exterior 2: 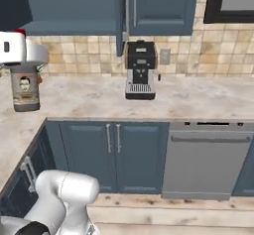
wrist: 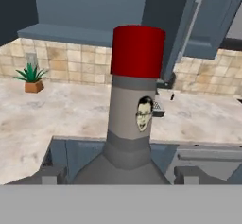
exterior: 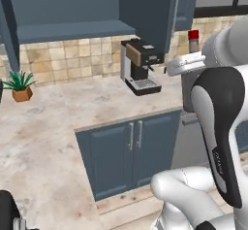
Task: There is a bowl on the dining counter. Grab a lemon wedge from the fridge and place it in the bowl. Then get the liquor bottle and glass cup from the cabinet and place them next to the bowl.
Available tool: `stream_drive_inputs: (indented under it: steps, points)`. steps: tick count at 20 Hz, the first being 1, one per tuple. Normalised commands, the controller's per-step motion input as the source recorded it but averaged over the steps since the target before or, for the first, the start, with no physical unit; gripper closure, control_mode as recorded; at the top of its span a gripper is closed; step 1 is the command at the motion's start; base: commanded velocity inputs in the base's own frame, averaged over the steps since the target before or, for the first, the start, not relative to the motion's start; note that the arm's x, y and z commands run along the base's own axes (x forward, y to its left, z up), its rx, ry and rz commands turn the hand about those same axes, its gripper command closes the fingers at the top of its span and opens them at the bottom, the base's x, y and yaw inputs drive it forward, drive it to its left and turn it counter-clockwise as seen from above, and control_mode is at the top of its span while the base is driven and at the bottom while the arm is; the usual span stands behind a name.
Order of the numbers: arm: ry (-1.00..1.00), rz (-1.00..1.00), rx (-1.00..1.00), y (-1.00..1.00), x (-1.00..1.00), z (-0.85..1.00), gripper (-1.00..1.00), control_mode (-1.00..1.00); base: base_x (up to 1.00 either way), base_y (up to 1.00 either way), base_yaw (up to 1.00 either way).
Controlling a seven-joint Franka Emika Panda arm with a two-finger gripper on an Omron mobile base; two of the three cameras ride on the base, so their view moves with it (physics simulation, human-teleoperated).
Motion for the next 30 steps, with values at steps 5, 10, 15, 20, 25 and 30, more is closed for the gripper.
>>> stream_drive_inputs:
  steps: [5,10,15,20,25,30]
  points:
    - [0.00,0.00,0.00,0.00,0.00,0.00,1.00,1.00,-0.27,-0.59,-0.72]
    - [0.00,0.00,0.00,0.00,0.00,0.00,1.00,1.00,-0.13,-0.57,-0.76]
    - [0.00,0.00,0.00,0.00,0.00,0.00,1.00,1.00,-0.06,-0.73,-0.73]
    - [0.00,0.00,0.00,0.00,0.00,0.00,1.00,1.00,0.15,-0.78,-0.65]
    - [0.00,0.00,0.00,0.00,0.00,0.00,1.00,1.00,0.22,-0.80,-0.53]
    - [0.00,0.00,0.00,0.00,0.00,0.00,1.00,1.00,0.00,-1.00,-0.40]
